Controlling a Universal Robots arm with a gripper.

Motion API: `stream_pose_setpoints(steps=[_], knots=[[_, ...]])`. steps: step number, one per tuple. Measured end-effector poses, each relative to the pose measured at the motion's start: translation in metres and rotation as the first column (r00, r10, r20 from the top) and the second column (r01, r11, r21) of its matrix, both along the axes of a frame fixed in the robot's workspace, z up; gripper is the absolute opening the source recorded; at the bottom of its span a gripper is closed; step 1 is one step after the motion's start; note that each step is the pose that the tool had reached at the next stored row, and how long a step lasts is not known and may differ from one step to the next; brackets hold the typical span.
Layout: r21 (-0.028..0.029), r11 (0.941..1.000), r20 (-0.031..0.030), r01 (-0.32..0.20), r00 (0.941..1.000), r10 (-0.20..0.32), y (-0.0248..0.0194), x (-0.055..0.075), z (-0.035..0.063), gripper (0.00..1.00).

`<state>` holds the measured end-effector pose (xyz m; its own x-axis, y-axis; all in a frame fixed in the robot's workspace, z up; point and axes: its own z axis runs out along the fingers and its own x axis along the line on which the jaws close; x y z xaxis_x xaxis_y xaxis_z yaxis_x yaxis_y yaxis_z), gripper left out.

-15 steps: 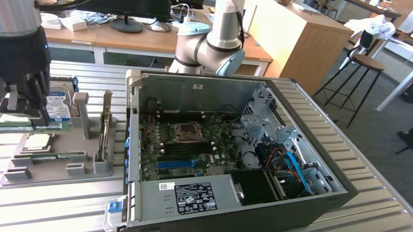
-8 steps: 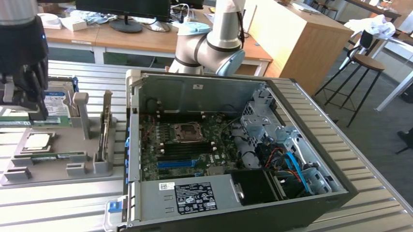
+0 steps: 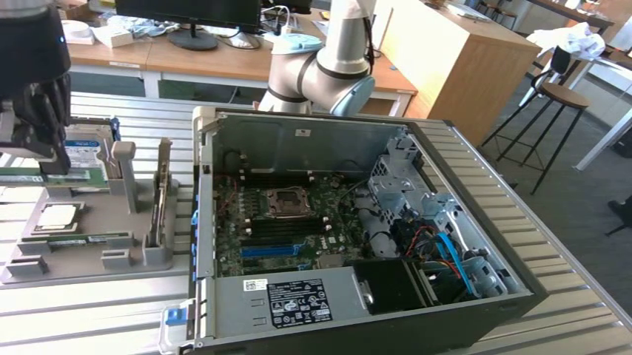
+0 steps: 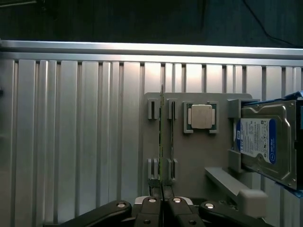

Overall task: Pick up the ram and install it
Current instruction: 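Pick up the ram and move it above insertion slot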

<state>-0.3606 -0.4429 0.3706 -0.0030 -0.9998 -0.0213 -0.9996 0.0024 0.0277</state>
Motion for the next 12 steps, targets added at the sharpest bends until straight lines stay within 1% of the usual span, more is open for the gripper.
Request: stream_pose_setpoints(steps=[12], knots=[[0.0, 1.0, -0.0001, 0.009, 1.0, -0.009, 0.0005, 0.0, 0.0216, 0.11]])
